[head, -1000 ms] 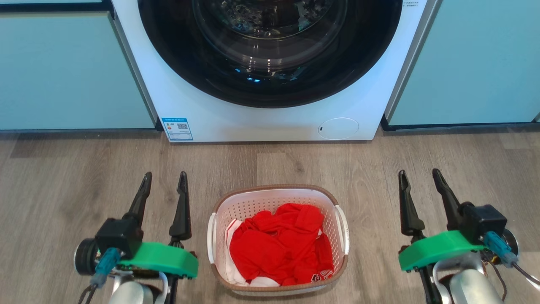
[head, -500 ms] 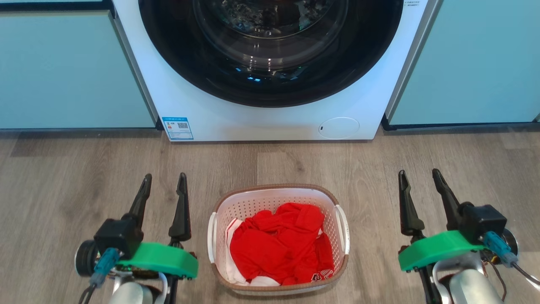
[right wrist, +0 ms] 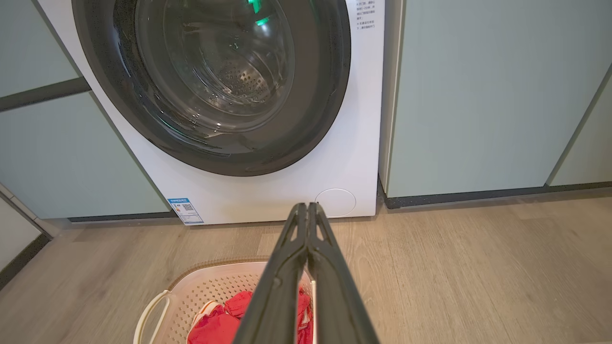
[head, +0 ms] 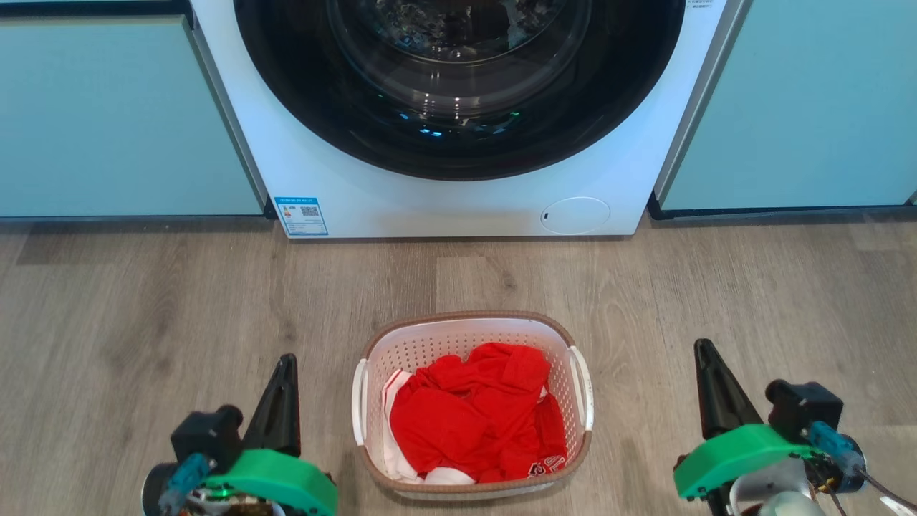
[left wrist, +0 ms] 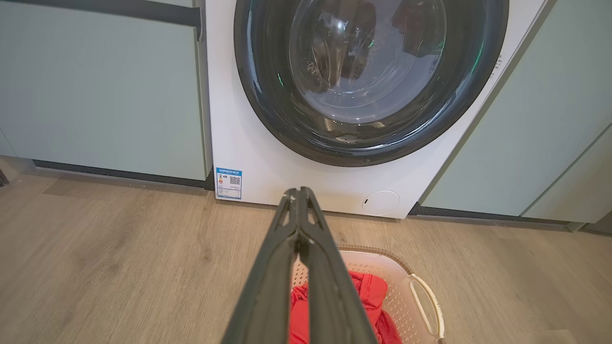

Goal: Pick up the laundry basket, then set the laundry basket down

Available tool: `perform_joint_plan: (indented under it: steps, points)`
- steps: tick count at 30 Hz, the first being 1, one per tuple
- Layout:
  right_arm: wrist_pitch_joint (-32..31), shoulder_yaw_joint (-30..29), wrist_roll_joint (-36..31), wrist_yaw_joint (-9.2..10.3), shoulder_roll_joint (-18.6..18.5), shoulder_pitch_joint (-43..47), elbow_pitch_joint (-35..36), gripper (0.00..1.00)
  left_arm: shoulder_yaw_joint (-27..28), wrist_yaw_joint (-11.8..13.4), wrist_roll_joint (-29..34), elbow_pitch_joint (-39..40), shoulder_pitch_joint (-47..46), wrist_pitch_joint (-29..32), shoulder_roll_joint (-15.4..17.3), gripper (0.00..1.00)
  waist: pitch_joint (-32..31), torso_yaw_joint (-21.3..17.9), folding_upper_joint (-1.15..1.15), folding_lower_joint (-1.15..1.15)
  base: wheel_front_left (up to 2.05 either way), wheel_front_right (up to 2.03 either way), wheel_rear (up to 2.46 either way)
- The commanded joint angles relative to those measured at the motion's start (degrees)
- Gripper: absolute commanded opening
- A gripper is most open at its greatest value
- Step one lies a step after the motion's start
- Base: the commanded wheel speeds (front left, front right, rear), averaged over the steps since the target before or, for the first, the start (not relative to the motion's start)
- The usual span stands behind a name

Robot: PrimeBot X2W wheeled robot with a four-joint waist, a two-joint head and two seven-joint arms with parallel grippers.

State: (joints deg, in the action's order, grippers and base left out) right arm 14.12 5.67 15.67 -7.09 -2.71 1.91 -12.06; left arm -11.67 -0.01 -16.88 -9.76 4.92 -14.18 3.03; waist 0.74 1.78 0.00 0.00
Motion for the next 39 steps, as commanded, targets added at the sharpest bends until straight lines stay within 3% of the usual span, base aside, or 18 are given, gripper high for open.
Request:
perform_joint_plan:
  steps: [1, 39]
  points:
    - [-0.15, -0.28, 1.33, -0.02, -0.28, -1.90, 1.91, 0.00, 0.61, -0.22, -1.27, 2.01, -2.43, 0.15, 0.19, 0.00, -0.01, -0.02, 0.00, 0.00, 0.00, 0.00, 0.00]
    - [-5.31, -2.51, 25.82, -0.13, -1.32, -3.78, 0.72, 0.00, 4.54, -2.53, -25.44, -0.10, -5.14, 5.31, 1.19, 0.00, -0.18, -0.56, 0.00, 0.00, 0.00, 0.00, 0.00]
